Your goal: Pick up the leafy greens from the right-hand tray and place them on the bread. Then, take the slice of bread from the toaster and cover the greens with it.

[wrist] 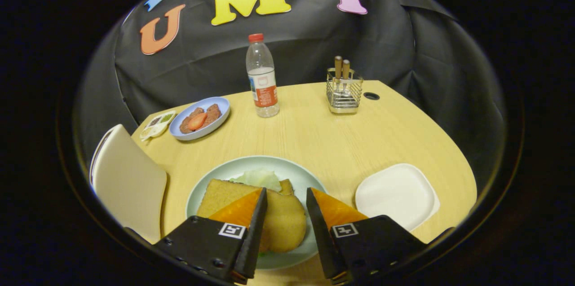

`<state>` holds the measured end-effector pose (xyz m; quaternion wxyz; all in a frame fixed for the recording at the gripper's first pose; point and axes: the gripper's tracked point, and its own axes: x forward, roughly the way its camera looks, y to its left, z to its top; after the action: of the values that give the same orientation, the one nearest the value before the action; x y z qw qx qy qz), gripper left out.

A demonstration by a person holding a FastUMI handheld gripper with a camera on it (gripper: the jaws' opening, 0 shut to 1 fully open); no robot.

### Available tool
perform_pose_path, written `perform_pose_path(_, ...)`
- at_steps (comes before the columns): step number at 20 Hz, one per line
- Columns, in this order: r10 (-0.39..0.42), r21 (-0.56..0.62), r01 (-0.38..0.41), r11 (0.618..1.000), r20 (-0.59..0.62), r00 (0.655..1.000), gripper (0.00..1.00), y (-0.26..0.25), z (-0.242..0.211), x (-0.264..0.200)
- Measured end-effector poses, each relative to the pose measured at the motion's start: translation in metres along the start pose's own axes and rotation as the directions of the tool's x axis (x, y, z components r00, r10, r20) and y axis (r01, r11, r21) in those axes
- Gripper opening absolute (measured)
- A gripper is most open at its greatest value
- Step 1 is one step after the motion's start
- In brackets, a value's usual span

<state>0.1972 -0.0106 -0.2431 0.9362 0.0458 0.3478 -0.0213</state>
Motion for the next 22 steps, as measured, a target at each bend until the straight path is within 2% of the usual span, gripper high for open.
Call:
perform_pose_path(3, -0.002, -0.004, 0.002, 1.0, 0.061, 0.998, 0.58, 0.002, 0.01, -0.023)
perform_pose_path(8, -0.017, -0.042, 0.026, 0.999, 0.191, 0.982, 0.96, 0.013, 0.023, -0.078)
perform_pose_path(10, -0.02, -0.072, 0.038, 0.997, 0.238, 0.971, 0.97, 0.025, 0.024, -0.104)
perform_pose_path(12, -0.024, -0.105, 0.061, 0.993, 0.325, 0.946, 0.97, 0.037, 0.032, -0.133)
perform_pose_path(13, 0.004, -0.123, 0.044, 0.991, 0.363, 0.932, 0.97, 0.05, 0.033, -0.144)
perform_pose_path(14, 0.013, -0.129, 0.038, 0.991, 0.374, 0.927, 0.96, 0.059, 0.028, -0.153)
perform_pose_path(16, -0.044, -0.131, 0.1, 0.986, 0.378, 0.925, 0.95, 0.055, 0.018, -0.161)
perform_pose_path(19, -0.073, -0.154, 0.152, 0.976, 0.429, 0.9, 0.96, 0.059, 0.015, -0.178)
perform_pose_path(22, -0.055, -0.152, 0.136, 0.979, 0.446, 0.893, 0.95, 0.063, 0.009, -0.189)
